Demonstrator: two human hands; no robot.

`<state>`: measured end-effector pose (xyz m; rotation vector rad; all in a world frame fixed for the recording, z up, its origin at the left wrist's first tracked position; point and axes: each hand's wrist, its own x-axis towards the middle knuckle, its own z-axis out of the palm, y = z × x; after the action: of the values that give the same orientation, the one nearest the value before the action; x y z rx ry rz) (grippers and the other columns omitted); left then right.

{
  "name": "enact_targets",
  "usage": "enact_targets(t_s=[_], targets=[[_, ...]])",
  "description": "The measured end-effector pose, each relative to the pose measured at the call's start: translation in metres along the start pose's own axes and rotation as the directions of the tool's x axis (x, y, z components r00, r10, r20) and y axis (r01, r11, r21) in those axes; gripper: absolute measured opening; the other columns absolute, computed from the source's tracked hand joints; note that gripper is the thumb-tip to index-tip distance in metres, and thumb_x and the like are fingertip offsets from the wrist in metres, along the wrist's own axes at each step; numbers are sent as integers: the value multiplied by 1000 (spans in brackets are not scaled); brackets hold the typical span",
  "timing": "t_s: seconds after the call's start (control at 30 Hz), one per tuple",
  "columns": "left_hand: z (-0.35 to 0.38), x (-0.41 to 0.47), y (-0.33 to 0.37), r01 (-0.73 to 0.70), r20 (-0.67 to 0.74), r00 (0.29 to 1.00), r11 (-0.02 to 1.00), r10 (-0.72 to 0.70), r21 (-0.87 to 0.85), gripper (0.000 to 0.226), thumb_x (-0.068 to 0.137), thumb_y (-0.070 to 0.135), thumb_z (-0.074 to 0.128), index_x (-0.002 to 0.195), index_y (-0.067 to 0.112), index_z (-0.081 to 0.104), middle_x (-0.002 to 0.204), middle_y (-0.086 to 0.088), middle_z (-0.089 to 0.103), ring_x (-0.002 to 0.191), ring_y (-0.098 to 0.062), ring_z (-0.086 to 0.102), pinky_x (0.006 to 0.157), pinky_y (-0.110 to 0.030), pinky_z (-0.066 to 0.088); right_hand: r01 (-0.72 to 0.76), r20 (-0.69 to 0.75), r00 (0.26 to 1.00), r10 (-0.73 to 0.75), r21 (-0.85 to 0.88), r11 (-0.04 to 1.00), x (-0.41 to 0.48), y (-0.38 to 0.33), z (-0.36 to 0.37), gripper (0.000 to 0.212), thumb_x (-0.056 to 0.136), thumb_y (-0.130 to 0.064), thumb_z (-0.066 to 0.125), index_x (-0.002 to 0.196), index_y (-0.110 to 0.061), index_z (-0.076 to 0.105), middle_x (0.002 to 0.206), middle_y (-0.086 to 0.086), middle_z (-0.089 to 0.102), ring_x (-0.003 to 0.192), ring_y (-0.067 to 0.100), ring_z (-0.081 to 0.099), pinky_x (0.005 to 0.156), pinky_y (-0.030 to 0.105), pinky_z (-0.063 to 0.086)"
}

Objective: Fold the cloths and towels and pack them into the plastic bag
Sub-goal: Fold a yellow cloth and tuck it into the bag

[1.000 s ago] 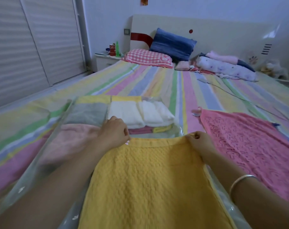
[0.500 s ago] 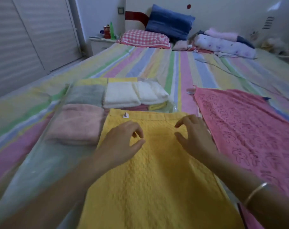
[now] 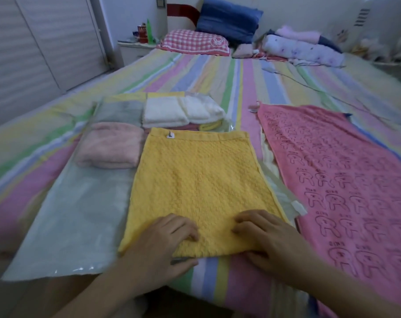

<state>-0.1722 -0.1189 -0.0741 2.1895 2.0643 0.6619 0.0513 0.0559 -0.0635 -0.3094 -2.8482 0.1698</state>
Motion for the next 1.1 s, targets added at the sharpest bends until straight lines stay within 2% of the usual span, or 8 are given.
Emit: enact_targets(t_s=[0.13, 0.33, 0.5, 0.6, 0.73, 0.83, 0.97, 1.1], targets=[[-9, -6, -2, -13, -2, 1000, 1000, 13, 3, 25, 80, 31, 60, 105, 34, 56, 113, 20, 57, 107, 0, 53, 85, -25, 49, -32, -109, 994, 23, -79, 996, -9, 4, -2, 38, 72, -20, 48, 106, -23, 64, 118, -8, 63, 112, 14, 59, 89, 29, 49], [-18, -19, -4, 15, 12, 1000, 978, -18, 210, 52, 59, 18, 58, 110, 30, 58, 116, 16, 59, 108, -7, 54, 89, -29, 43, -89, -133, 989, 67, -171, 981, -19, 14, 12, 48, 73, -8, 63, 119, -18, 59, 129, -3, 61, 123, 17, 54, 105, 31, 33], [-26, -32, -17, 184, -79, 983, 946, -168, 269, 63, 50, 11, 60, 112, 24, 60, 113, 8, 60, 103, -14, 59, 93, -25, 35, -259, -213, 941, 265, 56, 964, -23, 12, 1, 43, 72, -14, 50, 112, -28, 54, 122, -13, 62, 109, 10, 58, 80, 21, 46], [-35, -40, -26, 278, -123, 958, 949, -261, 148, 40, 60, 20, 58, 98, 33, 54, 118, 15, 55, 105, -8, 56, 84, -19, 40, -269, -264, 907, 328, 238, 933, -22, 16, -9, 31, 80, -20, 51, 106, -36, 51, 114, -21, 64, 100, -2, 61, 77, 13, 45], [-56, -38, -30, 309, -188, 912, 913, -364, -267, 15, 72, 30, 57, 84, 38, 61, 109, 24, 65, 105, 4, 60, 85, -13, 44, -260, -287, 822, 492, 580, 772, -17, 20, -26, 13, 88, -18, 62, 96, -29, 64, 101, -22, 71, 95, -1, 66, 79, 14, 51], [-68, -30, -31, 324, -265, 837, 824, -479, -465, 9, 84, 22, 70, 86, 30, 69, 89, 11, 72, 87, -5, 67, 77, -21, 50, -248, -308, 791, 529, 629, 736, -11, 22, -41, 17, 93, -14, 55, 89, -29, 62, 78, -15, 67, 63, 0, 59, 56, 12, 44], [-68, -24, -24, 304, -394, 799, 870, -455, -387, 8, 90, 29, 65, 83, 33, 66, 51, 4, 51, 43, -7, 42, 47, -24, 38, -252, -330, 752, 571, 657, 711, -7, 21, -55, 38, 96, -6, 50, 82, -40, 58, 76, 0, 60, 61, 5, 51, 54, 12, 38], [-67, -26, -14, 314, -381, 804, 869, -457, -382, 15, 92, 40, 48, 85, 35, 60, 50, 0, 43, 41, -7, 39, 44, -21, 30, -315, -304, 736, 604, 636, 704, -12, 15, -64, 28, 97, -13, 49, 86, -37, 58, 75, -8, 61, 65, 3, 56, 52, 9, 39]])
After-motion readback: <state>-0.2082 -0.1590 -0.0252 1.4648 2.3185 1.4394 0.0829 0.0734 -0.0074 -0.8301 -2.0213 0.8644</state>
